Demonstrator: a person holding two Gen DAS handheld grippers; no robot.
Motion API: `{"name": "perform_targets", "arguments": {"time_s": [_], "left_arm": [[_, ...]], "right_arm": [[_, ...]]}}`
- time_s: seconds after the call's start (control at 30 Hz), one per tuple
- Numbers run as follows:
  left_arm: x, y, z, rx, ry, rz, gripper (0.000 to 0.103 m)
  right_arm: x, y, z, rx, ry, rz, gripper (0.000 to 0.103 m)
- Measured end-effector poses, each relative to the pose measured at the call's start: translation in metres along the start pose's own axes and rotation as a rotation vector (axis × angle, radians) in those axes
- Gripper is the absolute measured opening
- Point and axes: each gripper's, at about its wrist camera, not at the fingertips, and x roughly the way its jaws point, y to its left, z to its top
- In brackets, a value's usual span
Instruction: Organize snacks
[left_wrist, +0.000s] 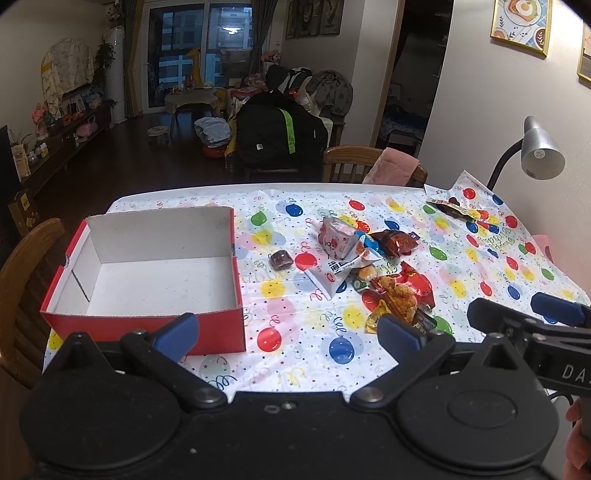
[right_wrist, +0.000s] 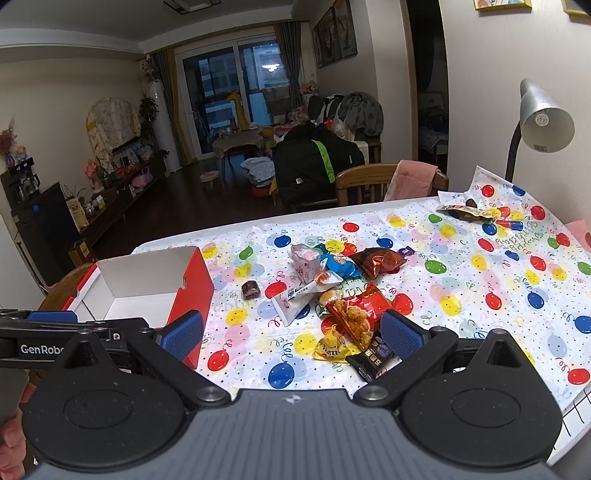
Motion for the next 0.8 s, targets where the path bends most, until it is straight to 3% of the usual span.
{"name": "perform_targets", "arguments": {"time_s": [0.37, 0.8], "left_arm": [[0.026, -0.031, 0.012, 0.016, 0.014, -0.011, 0.103], [0.106, -0.071, 0.023, -0.022, 0.087, -0.039, 0.103]], "right_arm": [[0.022, -0.043, 0.014, 0.032, 0.022, 0.039, 0.103], [0.100, -0.136, 0.017, -0.008, 0.146, 0.054, 0.100]]}}
